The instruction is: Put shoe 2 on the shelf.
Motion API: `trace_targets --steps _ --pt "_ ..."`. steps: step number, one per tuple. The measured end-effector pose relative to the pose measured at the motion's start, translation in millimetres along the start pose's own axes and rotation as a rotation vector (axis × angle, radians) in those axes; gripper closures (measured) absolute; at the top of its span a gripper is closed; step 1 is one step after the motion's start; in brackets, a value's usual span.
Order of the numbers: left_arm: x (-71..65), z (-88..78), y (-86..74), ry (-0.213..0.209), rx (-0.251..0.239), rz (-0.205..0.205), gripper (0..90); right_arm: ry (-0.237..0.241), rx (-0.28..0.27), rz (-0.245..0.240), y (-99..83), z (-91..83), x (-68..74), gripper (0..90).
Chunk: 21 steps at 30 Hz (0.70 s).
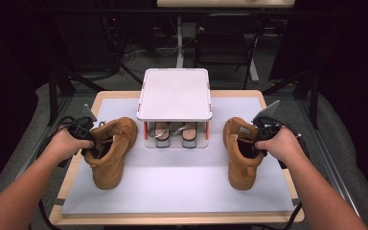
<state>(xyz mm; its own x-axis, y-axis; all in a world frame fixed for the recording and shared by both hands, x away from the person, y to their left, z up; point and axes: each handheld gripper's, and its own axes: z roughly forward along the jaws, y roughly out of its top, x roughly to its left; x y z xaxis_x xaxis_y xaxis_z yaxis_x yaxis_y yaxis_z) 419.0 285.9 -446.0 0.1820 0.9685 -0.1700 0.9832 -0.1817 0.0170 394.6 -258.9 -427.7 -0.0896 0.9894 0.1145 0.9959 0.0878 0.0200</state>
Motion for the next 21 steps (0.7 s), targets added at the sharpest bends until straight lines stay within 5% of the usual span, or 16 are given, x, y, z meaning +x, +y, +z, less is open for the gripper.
trace_targets --steps 21 --pt "6.9 -20.7 10.0 -0.092 -0.042 -0.088 85.4 0.098 -0.045 0.064 6.1 -18.6 -8.4 82.7"
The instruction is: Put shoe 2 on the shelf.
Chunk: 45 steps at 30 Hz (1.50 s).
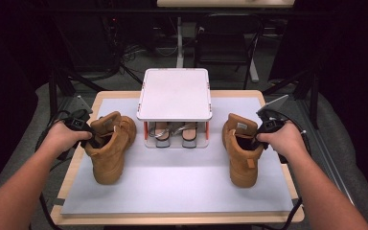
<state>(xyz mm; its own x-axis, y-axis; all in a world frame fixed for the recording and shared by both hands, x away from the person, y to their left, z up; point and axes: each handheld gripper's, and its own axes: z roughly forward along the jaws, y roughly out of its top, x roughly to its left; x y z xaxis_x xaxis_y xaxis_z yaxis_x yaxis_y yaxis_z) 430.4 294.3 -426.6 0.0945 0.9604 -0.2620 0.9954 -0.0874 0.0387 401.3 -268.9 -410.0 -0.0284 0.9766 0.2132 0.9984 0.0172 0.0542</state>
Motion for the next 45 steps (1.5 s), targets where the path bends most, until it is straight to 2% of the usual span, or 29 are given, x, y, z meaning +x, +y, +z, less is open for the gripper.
trace_targets --steps 3,8,14,19,28,37,45 --pt "0.4 -8.0 0.3 0.003 -0.014 -0.005 85.3 0.007 -0.020 0.017 0.8 -1.9 1.0 82.7" --pt "0.0 -18.0 1.1 0.004 -0.021 -0.002 85.3 0.018 -0.013 0.016 2.3 -7.0 2.2 82.7" --pt "-0.9 -24.7 1.4 0.009 -0.024 -0.009 85.2 0.009 -0.032 0.029 4.1 -12.4 8.0 82.7" --pt "-1.6 -33.5 1.8 0.018 -0.026 -0.012 85.2 -0.017 -0.022 0.027 8.7 -26.0 17.1 82.7" --pt "-3.4 -49.5 2.9 0.027 -0.033 -0.014 85.1 -0.031 -0.056 0.049 13.5 -48.5 24.9 82.7" --pt "-11.5 -70.4 8.3 0.037 -0.044 -0.014 85.1 -0.010 -0.082 0.065 19.9 -66.5 25.6 82.7" --pt "-17.6 -84.2 13.7 0.044 -0.056 -0.017 85.0 -0.018 -0.094 0.081 24.0 -81.8 24.6 82.6"
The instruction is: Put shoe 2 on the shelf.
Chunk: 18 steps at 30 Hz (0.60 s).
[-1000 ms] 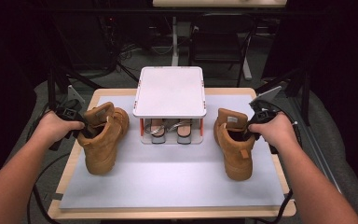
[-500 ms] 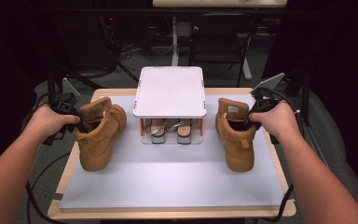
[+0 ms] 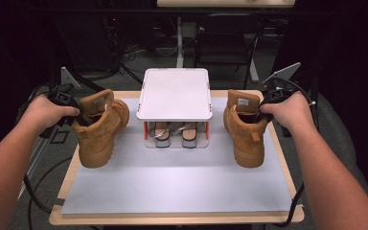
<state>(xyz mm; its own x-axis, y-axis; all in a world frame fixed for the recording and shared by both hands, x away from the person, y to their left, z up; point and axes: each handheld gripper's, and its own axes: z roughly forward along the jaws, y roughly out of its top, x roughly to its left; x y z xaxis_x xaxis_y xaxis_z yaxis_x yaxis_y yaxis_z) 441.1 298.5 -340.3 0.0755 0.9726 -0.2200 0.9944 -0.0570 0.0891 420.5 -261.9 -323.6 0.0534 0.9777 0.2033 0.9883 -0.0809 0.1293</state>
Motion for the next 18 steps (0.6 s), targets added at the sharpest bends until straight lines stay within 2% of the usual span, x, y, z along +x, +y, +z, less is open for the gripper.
trace_targets --steps 10,14,18 --pt "-4.1 -16.9 6.3 -0.010 -0.005 -0.012 85.0 0.013 -0.020 0.009 2.1 -13.6 -1.5 82.6" --pt "-7.4 -24.0 7.6 0.005 -0.017 -0.015 85.0 0.017 -0.028 0.009 2.9 -18.3 0.5 82.6" --pt "-8.9 -31.9 8.4 -0.002 -0.028 -0.020 84.9 0.016 -0.037 0.006 3.8 -25.0 3.7 82.6"
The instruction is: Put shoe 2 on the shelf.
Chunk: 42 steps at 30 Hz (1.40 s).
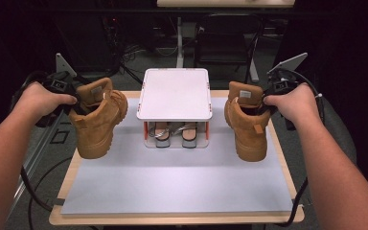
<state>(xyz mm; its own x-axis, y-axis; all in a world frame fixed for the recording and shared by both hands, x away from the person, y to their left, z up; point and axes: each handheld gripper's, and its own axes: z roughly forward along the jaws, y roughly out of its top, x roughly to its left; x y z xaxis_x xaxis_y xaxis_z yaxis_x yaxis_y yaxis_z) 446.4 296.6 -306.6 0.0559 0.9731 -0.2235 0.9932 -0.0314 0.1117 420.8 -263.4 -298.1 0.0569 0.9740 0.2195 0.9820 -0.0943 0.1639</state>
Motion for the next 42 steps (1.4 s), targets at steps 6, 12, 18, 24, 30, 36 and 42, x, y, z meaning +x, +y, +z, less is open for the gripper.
trace_targets --steps 6,12,18,24,30,36,42 --pt "-4.3 -9.6 2.2 0.002 -0.017 0.002 84.9 0.010 -0.022 0.009 2.3 -14.1 4.4 82.6" --pt "-10.2 -16.2 4.2 0.001 -0.031 -0.006 84.9 0.012 -0.055 0.010 4.8 -28.0 9.7 82.5" --pt "-11.9 -21.3 7.3 -0.012 -0.038 -0.006 84.9 0.020 -0.082 0.013 6.6 -33.7 13.3 82.6" --pt "-16.9 -31.0 11.5 -0.020 -0.061 -0.009 84.9 0.027 -0.096 0.021 11.1 -37.1 17.3 82.6" --pt "-23.9 -36.9 17.0 -0.023 -0.075 -0.017 84.9 0.033 -0.125 0.033 16.3 -48.4 24.4 82.6" --pt "-32.9 -40.1 22.5 -0.028 -0.079 -0.013 84.8 0.018 -0.144 0.033 20.0 -57.2 34.6 82.6" --pt "-45.5 -41.6 27.2 -0.029 -0.089 -0.001 84.8 0.026 -0.163 0.031 25.3 -58.2 48.5 82.6"
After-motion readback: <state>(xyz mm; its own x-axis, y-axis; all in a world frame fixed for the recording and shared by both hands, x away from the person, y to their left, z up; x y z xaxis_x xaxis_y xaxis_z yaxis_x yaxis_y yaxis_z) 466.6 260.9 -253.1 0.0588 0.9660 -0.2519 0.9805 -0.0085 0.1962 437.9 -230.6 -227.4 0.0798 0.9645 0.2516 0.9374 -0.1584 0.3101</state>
